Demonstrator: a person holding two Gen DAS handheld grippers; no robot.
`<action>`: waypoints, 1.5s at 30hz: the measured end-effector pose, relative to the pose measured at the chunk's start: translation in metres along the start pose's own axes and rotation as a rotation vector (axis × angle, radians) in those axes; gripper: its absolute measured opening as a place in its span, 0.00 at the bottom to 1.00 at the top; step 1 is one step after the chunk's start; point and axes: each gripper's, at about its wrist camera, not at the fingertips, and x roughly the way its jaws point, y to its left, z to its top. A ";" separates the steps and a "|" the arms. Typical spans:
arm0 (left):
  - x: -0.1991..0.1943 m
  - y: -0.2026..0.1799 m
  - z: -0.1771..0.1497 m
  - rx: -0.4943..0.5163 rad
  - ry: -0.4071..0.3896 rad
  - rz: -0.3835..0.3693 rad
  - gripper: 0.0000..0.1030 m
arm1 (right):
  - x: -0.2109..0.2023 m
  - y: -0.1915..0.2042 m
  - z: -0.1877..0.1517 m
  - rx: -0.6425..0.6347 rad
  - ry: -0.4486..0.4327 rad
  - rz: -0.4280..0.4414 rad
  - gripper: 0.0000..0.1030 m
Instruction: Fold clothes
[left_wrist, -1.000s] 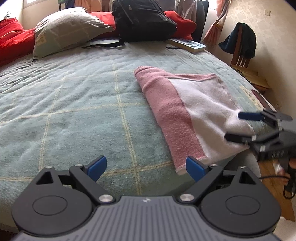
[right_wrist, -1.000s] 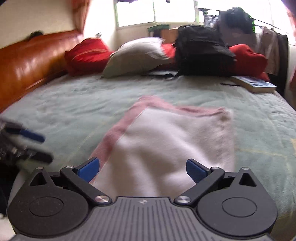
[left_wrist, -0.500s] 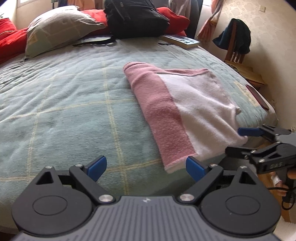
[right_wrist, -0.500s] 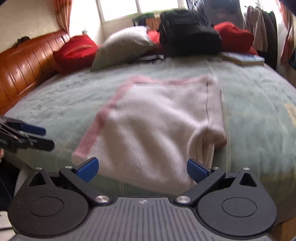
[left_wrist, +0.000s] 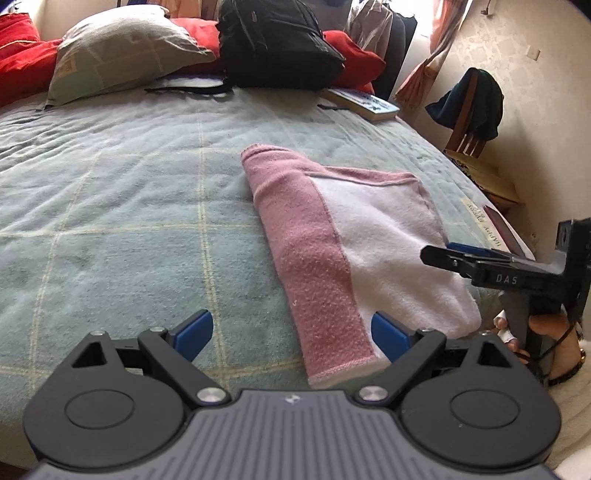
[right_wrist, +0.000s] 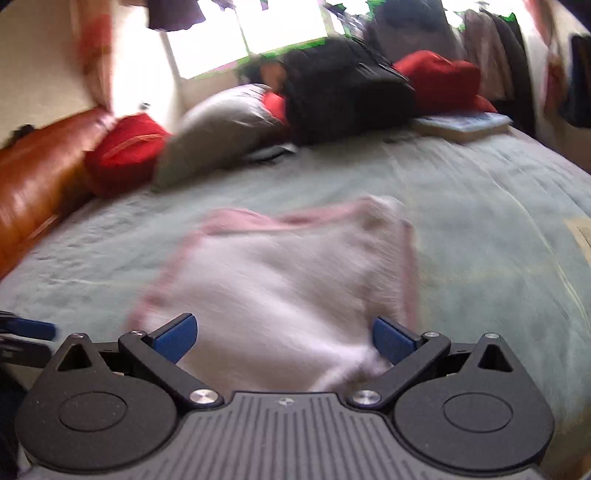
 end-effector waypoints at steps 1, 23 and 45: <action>0.004 -0.001 0.003 0.003 0.003 0.001 0.90 | 0.001 -0.007 -0.001 0.012 0.003 -0.003 1.00; 0.057 -0.036 0.057 0.059 -0.010 -0.108 0.90 | 0.033 -0.084 0.032 0.244 0.000 0.319 0.69; 0.122 0.049 0.068 -0.288 0.220 -0.393 0.94 | 0.048 -0.148 0.024 0.568 0.286 0.422 1.00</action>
